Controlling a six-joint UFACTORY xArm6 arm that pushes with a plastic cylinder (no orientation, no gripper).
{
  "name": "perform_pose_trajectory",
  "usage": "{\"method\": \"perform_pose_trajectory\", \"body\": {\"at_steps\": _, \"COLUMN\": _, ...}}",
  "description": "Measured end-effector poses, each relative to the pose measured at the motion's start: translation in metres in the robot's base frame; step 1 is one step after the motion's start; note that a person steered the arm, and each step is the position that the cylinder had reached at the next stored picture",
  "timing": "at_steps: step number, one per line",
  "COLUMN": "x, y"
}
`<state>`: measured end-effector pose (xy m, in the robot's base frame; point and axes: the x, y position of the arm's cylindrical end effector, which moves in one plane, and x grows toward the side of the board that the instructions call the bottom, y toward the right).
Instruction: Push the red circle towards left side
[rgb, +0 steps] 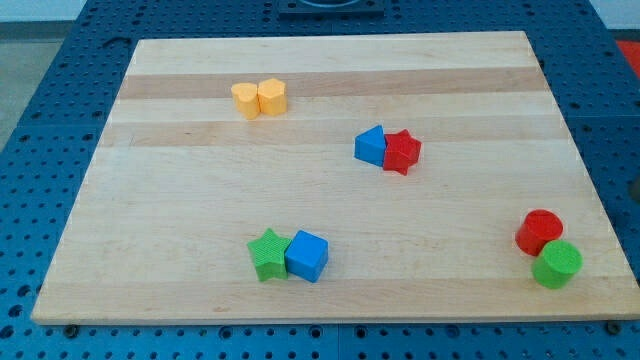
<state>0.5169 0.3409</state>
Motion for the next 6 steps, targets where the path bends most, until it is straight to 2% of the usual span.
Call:
{"method": "perform_pose_trajectory", "body": {"at_steps": 1, "x": 0.016, "y": -0.013}}
{"method": "perform_pose_trajectory", "body": {"at_steps": 4, "x": 0.016, "y": -0.214}}
{"method": "perform_pose_trajectory", "body": {"at_steps": 6, "x": -0.010, "y": -0.238}}
